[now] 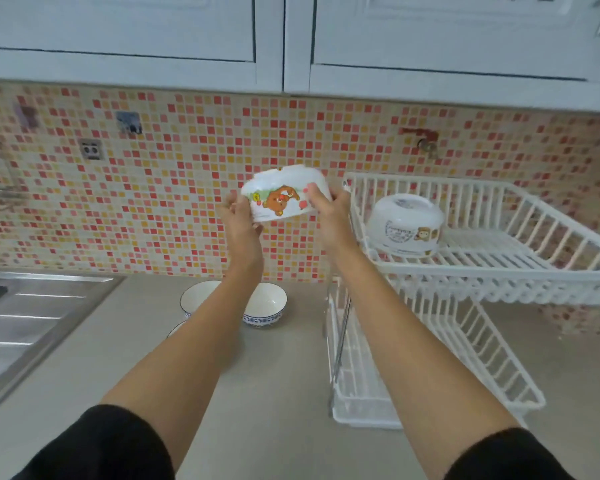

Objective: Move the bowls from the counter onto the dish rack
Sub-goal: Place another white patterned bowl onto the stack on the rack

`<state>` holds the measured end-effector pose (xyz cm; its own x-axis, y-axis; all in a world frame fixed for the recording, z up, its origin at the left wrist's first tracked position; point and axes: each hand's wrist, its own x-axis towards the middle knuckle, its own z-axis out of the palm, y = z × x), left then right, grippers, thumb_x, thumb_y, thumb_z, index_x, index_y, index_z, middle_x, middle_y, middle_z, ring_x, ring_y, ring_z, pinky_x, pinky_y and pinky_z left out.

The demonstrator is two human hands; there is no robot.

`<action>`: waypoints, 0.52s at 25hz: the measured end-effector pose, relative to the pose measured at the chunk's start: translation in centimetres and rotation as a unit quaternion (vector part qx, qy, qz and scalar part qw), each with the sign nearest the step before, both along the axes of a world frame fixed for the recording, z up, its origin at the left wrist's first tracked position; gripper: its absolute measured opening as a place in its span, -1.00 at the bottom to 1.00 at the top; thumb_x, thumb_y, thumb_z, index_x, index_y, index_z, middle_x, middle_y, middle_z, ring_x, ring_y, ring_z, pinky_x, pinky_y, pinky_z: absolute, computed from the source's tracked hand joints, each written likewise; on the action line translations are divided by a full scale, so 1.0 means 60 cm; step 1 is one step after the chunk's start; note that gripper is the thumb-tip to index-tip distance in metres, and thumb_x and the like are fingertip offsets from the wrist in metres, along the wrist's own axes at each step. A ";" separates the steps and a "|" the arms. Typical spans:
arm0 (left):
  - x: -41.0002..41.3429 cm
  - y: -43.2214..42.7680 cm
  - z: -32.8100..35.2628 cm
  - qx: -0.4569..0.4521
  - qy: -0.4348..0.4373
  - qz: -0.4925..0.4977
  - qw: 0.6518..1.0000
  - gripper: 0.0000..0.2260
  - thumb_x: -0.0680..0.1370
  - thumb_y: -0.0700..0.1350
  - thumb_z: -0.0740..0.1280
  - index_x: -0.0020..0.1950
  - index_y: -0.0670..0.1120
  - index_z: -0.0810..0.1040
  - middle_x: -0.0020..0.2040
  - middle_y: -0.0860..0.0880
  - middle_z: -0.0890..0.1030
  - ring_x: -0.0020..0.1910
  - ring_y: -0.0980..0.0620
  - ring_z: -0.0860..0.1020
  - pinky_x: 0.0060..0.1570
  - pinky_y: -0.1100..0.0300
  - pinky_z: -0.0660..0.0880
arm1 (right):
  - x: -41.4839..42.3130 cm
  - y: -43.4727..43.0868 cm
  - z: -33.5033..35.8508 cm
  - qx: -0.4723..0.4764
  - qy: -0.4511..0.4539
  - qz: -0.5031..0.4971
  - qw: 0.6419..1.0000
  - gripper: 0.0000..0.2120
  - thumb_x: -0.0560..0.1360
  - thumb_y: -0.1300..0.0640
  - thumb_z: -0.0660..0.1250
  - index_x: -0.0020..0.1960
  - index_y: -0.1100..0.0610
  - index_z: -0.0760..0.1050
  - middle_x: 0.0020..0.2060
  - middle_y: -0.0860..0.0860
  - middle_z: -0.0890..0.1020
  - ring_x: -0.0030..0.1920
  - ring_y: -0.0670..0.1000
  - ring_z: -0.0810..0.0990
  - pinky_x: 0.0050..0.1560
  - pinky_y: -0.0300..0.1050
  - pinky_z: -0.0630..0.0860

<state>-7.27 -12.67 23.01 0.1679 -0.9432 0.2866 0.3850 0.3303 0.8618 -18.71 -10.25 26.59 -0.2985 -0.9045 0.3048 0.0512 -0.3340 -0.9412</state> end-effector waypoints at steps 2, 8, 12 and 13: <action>-0.032 0.008 0.039 -0.056 -0.021 -0.019 0.998 -0.79 0.63 -0.03 0.09 0.23 0.04 0.38 0.10 0.05 0.53 0.05 0.13 0.53 -0.01 0.35 0.52 | -0.042 0.013 0.045 -0.027 0.018 -0.013 0.999 -0.80 0.47 -0.02 0.31 -0.01 0.09 0.52 0.04 0.04 0.52 0.11 0.00 0.54 0.09 -0.15 0.50; -0.156 0.048 0.106 -0.108 -0.163 -0.070 0.978 -0.71 0.57 -0.11 0.21 0.30 -0.05 0.38 0.11 0.10 0.50 0.02 0.26 0.49 -0.10 0.49 0.46 | -0.232 0.078 0.099 -0.053 0.026 -0.016 0.998 -0.68 0.52 0.25 0.14 0.24 0.12 0.44 -0.11 -0.14 0.52 -0.21 -0.26 0.55 -0.41 -0.48 0.45; -0.233 0.052 0.103 -0.070 -0.279 -0.100 0.953 -0.54 0.53 0.22 0.03 0.23 0.00 0.49 0.22 0.06 0.54 0.22 0.10 0.49 0.23 0.06 0.40 | -0.345 0.098 0.068 0.000 0.103 -0.036 0.994 -0.40 0.30 0.14 0.19 0.36 0.10 0.36 0.01 -0.16 0.51 -0.08 -0.18 0.52 -0.27 -0.42 0.48; -0.246 0.051 0.101 -0.057 -0.294 -0.105 0.948 -0.45 0.48 0.29 0.00 0.26 0.03 0.50 0.26 0.04 0.54 0.26 0.05 0.49 0.29 -0.01 0.38 | -0.365 0.101 0.060 0.015 0.120 -0.026 0.992 -0.41 0.34 0.12 0.22 0.38 0.11 0.36 0.05 -0.12 0.53 -0.05 -0.14 0.54 -0.23 -0.42 0.49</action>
<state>-22.02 -9.62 29.08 -0.2402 -0.8958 0.3739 -0.0834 0.4028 0.9115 -40.64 -4.20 30.18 -0.2659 -0.8997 0.3461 -0.1925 -0.3022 -0.9336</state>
